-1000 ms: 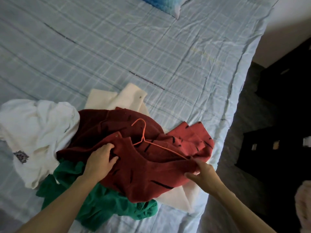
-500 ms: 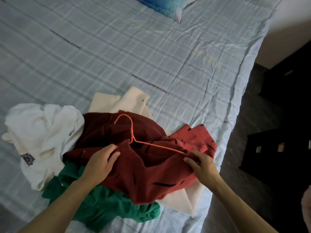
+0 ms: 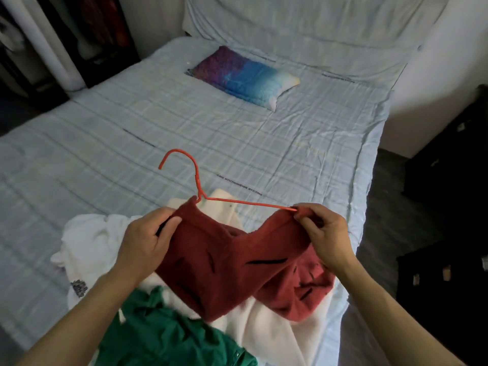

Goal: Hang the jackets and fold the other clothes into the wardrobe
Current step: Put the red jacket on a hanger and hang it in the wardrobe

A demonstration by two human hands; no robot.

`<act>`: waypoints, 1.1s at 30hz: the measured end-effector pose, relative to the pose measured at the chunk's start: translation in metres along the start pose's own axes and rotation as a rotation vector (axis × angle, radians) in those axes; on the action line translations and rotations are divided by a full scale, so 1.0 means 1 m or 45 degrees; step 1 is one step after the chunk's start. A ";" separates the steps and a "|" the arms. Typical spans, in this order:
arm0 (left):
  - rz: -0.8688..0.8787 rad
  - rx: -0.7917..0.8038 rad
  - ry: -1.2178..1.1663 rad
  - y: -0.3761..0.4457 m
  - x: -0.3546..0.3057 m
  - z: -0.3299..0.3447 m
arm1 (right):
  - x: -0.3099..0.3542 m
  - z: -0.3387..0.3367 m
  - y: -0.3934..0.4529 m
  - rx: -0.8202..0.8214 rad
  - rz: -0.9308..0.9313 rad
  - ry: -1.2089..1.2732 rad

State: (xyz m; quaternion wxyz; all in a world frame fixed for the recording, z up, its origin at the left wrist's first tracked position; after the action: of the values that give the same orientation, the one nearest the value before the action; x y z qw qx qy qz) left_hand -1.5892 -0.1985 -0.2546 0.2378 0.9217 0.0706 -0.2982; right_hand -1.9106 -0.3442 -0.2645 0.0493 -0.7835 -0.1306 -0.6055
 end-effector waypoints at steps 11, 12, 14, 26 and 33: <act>0.240 -0.152 0.058 0.036 -0.094 -0.066 | 0.091 -0.059 -0.021 -0.135 -0.243 -0.061; 0.258 -0.169 0.057 0.039 -0.103 -0.073 | 0.100 -0.064 -0.023 -0.156 -0.269 -0.065; 0.301 -0.209 0.054 0.046 -0.121 -0.088 | 0.120 -0.073 -0.026 -0.212 -0.339 -0.067; 0.548 -0.481 -0.086 0.090 -0.226 -0.196 | 0.284 -0.123 -0.030 -0.454 -0.750 -0.012; 0.588 -0.586 0.000 0.106 -0.258 -0.226 | 0.302 -0.128 -0.024 -0.343 -0.715 -0.073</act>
State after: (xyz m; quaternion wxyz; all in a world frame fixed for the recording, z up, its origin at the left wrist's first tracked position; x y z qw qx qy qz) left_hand -1.6530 -0.1795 0.0982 0.5011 0.8355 -0.0747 -0.2125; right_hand -1.9671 -0.3072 0.0571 -0.2279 -0.7331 -0.2617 -0.5850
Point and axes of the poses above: each hand's wrist, its own y-axis towards the middle knuckle, its own z-axis out of the palm, x = y × z, the point moved 7 cm from there along y, towards the middle knuckle, and after that the axes turned 3 degrees about y, right-handed, at the moved point
